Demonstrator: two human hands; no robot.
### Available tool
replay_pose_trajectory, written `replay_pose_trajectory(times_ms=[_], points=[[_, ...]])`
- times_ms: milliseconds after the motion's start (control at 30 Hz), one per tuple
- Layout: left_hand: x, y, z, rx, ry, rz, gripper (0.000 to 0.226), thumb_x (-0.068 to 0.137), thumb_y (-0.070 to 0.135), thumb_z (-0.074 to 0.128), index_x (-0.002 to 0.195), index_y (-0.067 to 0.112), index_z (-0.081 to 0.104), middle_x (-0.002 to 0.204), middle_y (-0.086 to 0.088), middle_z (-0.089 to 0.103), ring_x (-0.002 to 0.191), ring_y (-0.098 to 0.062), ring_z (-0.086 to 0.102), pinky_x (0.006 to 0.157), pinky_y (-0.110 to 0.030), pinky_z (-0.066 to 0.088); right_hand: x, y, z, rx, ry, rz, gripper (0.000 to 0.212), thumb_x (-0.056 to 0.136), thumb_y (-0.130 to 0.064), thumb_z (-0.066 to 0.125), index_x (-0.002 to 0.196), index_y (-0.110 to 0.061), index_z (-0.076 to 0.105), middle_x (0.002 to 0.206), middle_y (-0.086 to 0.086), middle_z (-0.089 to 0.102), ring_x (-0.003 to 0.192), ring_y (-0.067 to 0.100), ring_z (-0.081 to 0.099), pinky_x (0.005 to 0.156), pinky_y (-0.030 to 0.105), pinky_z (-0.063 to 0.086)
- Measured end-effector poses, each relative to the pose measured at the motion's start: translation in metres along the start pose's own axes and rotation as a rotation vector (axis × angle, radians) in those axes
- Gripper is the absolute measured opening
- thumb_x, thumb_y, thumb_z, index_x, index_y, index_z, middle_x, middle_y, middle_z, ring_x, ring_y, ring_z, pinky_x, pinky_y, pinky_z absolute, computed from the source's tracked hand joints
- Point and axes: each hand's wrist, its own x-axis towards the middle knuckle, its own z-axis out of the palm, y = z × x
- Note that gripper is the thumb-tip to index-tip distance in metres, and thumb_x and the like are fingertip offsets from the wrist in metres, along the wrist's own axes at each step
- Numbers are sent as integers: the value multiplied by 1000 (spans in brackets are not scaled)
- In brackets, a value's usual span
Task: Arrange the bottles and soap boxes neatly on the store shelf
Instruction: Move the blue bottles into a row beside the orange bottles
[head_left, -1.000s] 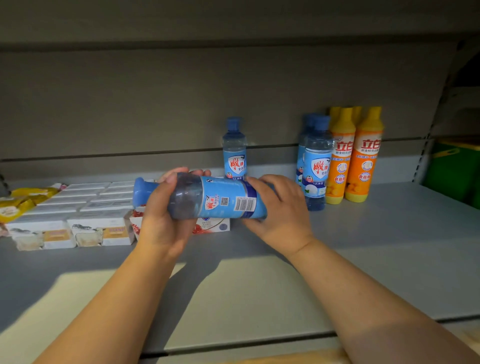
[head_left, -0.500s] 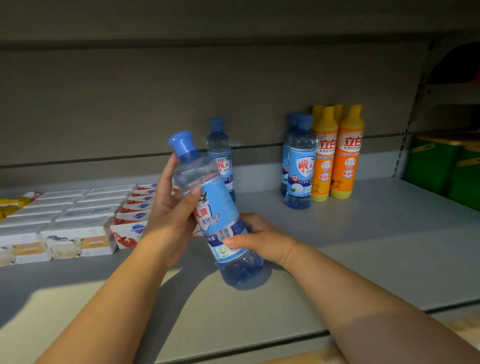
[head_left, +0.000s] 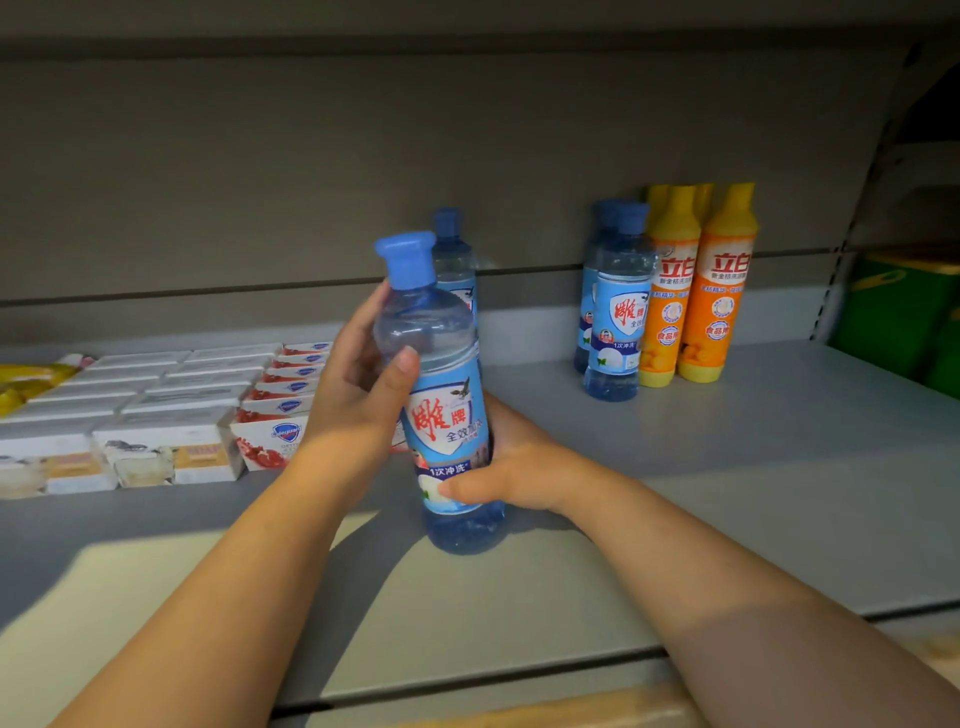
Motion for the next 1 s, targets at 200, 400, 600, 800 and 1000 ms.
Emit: replay_pose_trajectory(times_ms=[200, 400, 600, 800, 1000], points=[[-2, -4, 4, 45, -63, -15, 48, 78, 31, 56, 123, 44, 43, 107, 27, 67, 105, 1, 63, 76, -15, 52, -1, 8, 0, 120, 115, 10, 72, 54, -22, 82, 108, -43, 41, 102, -22, 64, 100, -1, 62, 80, 19, 52], [-3, -23, -3, 291, 32, -92, 32, 82, 36, 62, 110, 49, 52, 94, 10, 66, 86, 1, 63, 70, -11, 49, 6, 20, -22, 102, 265, 43, 61, 66, -2, 80, 115, -23, 51, 109, -3, 67, 100, 11, 65, 90, 35, 53], [-14, -64, -3, 844, -350, -164, 36, 91, 23, 59, 127, 27, 55, 107, 3, 60, 100, -12, 56, 85, -21, 43, 13, 43, -38, 48, 630, 60, 69, 70, -10, 79, 125, -20, 38, 103, -18, 56, 86, -16, 57, 67, 2, 44], [-19, -73, 2, 1112, -634, -161, 41, 95, 36, 51, 134, 24, 51, 138, 2, 45, 130, -15, 33, 106, -18, 24, 32, 63, -53, -104, 857, 32, 65, 67, -21, 84, 117, -16, 42, 115, 0, 54, 101, 8, 55, 72, 3, 42], [-16, -70, 1, 1106, -631, -186, 42, 93, 39, 52, 134, 29, 50, 142, 6, 42, 133, -10, 29, 109, -18, 20, 66, 82, -84, -188, 914, 167, 59, 77, -24, 75, 126, -13, 44, 124, 5, 58, 112, 18, 55, 88, 23, 39]])
